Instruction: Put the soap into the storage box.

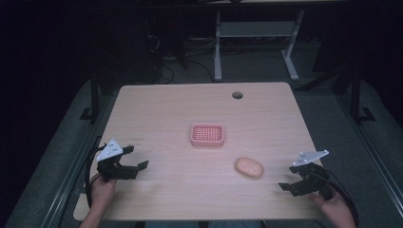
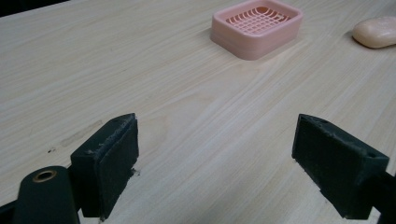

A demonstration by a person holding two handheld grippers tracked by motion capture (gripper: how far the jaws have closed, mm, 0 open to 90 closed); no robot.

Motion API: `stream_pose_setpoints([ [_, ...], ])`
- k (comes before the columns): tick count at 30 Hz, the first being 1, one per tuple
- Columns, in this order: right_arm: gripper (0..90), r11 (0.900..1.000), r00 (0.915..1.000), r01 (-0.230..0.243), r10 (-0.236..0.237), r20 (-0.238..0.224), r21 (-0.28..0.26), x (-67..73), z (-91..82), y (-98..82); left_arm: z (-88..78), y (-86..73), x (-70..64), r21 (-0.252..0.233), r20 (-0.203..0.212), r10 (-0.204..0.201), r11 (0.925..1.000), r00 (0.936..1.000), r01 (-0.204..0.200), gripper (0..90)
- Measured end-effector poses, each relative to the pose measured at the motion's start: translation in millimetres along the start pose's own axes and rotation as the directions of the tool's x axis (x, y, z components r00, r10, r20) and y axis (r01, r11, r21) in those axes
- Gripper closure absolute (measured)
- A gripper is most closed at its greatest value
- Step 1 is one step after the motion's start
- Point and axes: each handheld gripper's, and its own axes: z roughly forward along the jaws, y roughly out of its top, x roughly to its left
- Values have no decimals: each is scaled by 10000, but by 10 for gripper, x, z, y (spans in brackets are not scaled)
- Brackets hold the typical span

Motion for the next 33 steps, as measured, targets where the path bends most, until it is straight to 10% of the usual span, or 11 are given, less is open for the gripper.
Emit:
stream_pose_setpoints([
  [33,186,9889,9906,1289,-1250,-550,738,133,112,479,0,5,-8,-22,-19,140,9999,9999,-140,143],
])
